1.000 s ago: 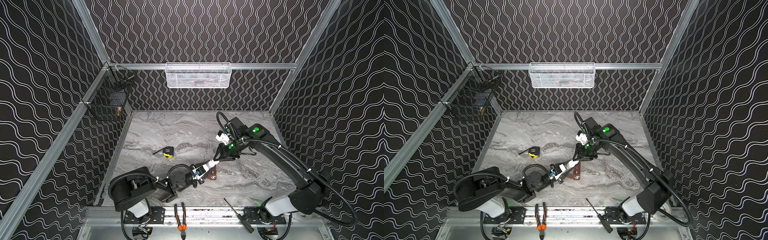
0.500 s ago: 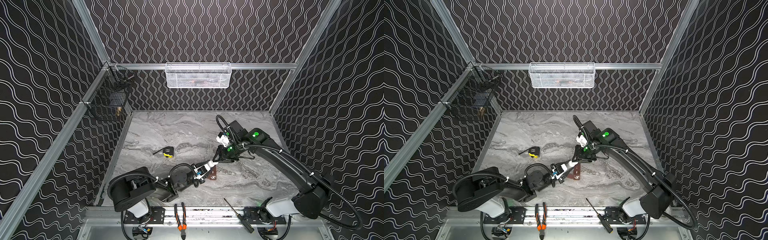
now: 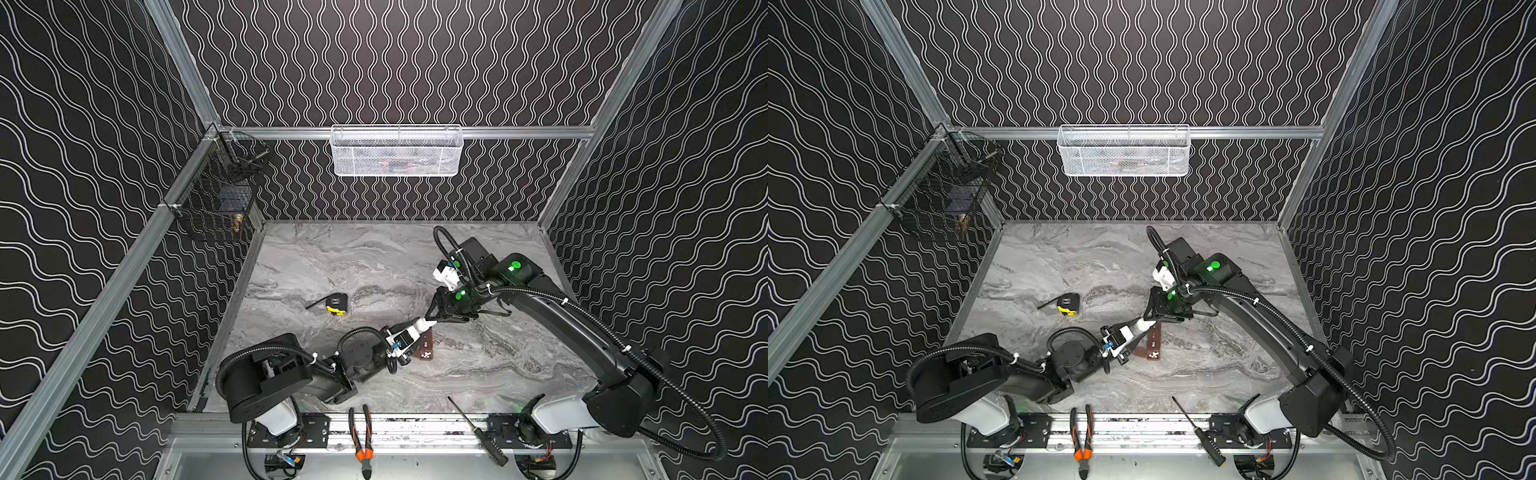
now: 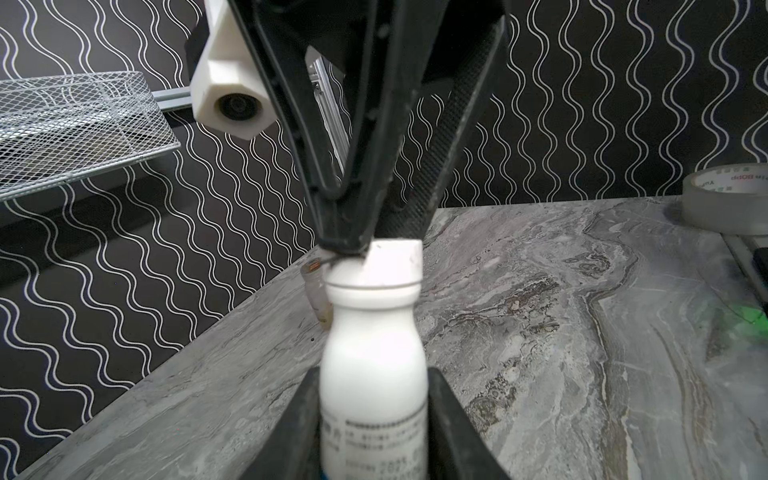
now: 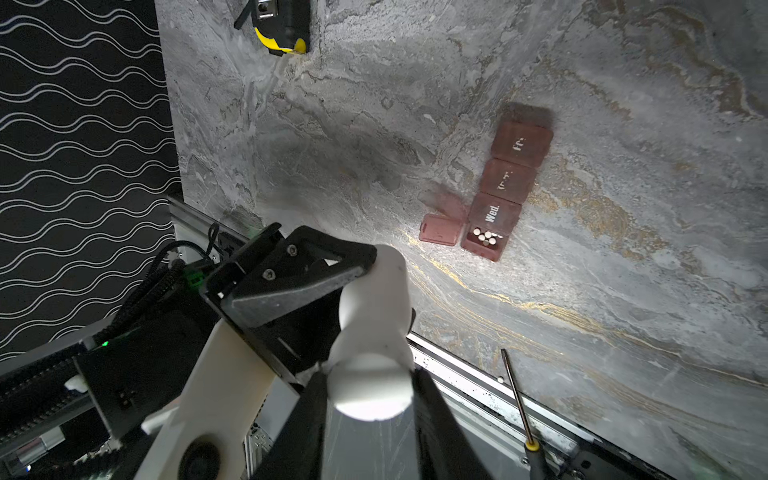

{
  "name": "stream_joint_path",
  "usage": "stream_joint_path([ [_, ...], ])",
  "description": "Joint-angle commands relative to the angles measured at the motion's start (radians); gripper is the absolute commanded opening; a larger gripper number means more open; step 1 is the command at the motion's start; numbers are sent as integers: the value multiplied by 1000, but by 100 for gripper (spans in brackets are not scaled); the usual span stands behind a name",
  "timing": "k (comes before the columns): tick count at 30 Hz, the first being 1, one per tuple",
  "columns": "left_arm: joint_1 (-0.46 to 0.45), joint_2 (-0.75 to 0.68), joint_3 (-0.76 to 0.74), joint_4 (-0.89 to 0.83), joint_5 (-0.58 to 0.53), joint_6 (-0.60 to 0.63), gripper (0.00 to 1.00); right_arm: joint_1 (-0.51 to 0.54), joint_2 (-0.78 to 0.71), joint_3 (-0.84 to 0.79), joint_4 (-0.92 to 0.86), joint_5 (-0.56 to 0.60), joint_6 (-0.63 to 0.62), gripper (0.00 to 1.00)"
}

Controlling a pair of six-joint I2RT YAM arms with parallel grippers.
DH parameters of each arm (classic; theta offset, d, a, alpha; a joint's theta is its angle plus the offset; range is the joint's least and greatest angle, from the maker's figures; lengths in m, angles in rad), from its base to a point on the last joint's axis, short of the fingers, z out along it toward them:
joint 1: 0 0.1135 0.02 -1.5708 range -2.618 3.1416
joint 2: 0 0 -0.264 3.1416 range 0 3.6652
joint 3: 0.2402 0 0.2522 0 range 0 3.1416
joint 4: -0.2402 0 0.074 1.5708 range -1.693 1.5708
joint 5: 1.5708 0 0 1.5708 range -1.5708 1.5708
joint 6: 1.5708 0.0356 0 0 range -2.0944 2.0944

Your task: Sort the pills into containers

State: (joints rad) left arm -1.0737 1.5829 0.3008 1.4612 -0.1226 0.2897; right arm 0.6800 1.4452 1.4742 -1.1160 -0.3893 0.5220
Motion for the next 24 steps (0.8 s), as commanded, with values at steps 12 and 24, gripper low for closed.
stream_joint_path([
  [12,-3,12,10,89,41,5,0,3,-19,7,1,1,-20,50],
  [24,-3,16,4,88,34,-9,0,-9,-37,19,50,55,-92,69],
])
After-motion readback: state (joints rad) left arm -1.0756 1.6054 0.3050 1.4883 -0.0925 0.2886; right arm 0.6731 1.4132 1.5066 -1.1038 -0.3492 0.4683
